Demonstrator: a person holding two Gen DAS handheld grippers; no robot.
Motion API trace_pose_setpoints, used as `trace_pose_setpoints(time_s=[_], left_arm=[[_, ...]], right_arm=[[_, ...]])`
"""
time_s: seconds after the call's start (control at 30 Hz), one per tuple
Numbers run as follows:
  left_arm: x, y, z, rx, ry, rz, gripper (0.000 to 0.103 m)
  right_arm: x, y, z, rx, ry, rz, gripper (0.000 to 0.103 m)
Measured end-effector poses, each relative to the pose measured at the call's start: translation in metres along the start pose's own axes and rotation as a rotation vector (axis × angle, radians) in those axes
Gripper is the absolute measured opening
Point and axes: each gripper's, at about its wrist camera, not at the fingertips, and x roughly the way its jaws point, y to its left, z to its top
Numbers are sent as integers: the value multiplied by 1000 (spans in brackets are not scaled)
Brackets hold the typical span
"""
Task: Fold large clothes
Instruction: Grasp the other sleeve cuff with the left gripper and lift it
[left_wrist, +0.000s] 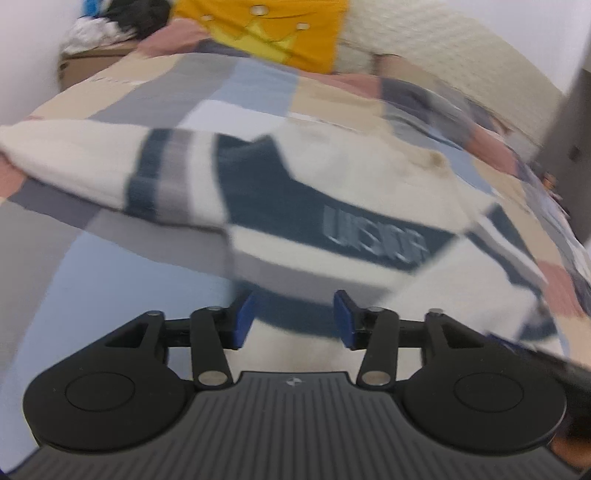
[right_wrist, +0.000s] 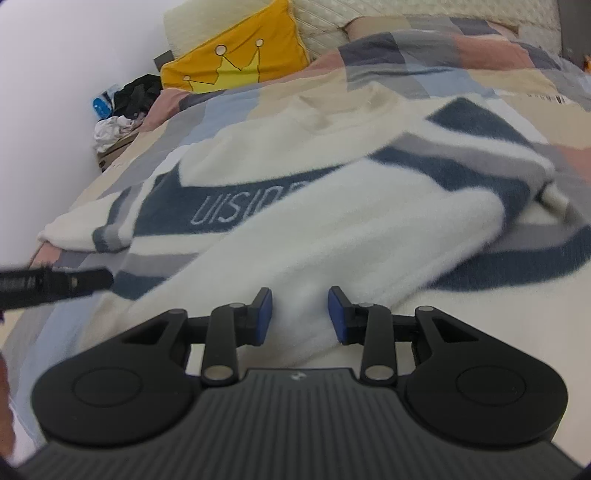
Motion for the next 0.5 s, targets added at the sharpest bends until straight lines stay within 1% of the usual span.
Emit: trace_pose_setpoints(time_s=[0.03,0.07,0.1,0.13,0.2,0.23,0.27,0.33,0.4,0.43,0.5], left_arm=[[3,9,9,-27,2,18,66],[5,20,17,-68,3,10,71],[8,35,27,-127,4,-23,79],[10,52,37,-184,0,-35,81],[11,81,52,-264,-10,13,81],[11,98,59,-316,-16,27,81],[11,117,64,-374,-30,27,81],[12,153,68,-501,-45,40,82],[16,187,68,-617,-57,37,82],[18,200,68,-653,-68,38,82],[22,225,67,-706,-82,63,82]], right_arm=[[0,-4,1,23,-1,13,37],[0,-8,3,48,1,27,37],[1,-12,3,76,3,44,37],[1,-15,4,99,6,55,37],[-1,-20,5,146,15,66,37],[-3,-21,5,157,8,67,37],[-7,-19,6,158,-3,68,40],[-11,-15,7,138,-29,64,42],[-11,-12,8,117,-42,41,42],[-10,-12,8,114,-44,36,42],[-5,-13,8,119,-37,33,42]])
